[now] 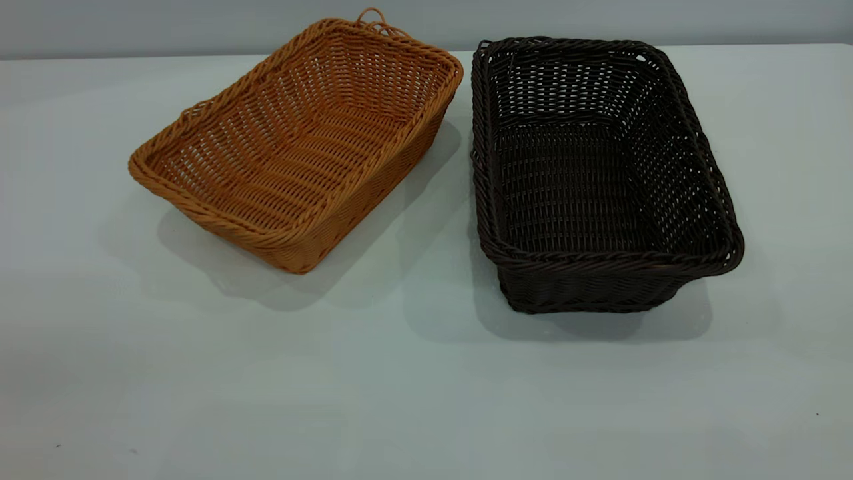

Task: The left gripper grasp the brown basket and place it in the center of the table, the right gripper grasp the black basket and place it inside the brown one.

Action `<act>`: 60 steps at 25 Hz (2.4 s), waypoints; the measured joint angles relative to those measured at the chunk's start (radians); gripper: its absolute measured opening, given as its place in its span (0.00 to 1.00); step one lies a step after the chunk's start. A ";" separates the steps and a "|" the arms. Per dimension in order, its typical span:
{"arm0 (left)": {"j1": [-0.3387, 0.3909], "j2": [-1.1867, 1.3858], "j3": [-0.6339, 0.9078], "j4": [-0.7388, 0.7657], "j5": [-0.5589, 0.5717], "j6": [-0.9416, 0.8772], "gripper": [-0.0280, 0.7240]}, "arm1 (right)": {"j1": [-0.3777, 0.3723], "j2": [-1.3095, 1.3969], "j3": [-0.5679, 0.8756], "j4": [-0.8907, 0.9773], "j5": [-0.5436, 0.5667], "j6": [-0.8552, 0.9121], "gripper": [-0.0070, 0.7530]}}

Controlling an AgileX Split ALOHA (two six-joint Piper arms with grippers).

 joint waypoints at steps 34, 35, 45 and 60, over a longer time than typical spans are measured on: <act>0.000 0.000 0.000 0.000 0.000 0.000 0.74 | 0.000 0.000 0.000 0.000 0.000 0.000 0.79; 0.000 0.000 0.000 0.000 0.000 0.000 0.74 | 0.000 0.000 0.000 0.000 0.000 0.000 0.79; 0.000 0.018 -0.009 0.001 -0.021 -0.003 0.74 | 0.002 0.000 0.000 0.003 0.000 0.000 0.79; 0.000 0.855 -0.157 -0.048 -0.666 0.055 0.74 | 0.063 0.000 0.000 0.027 -0.001 0.000 0.79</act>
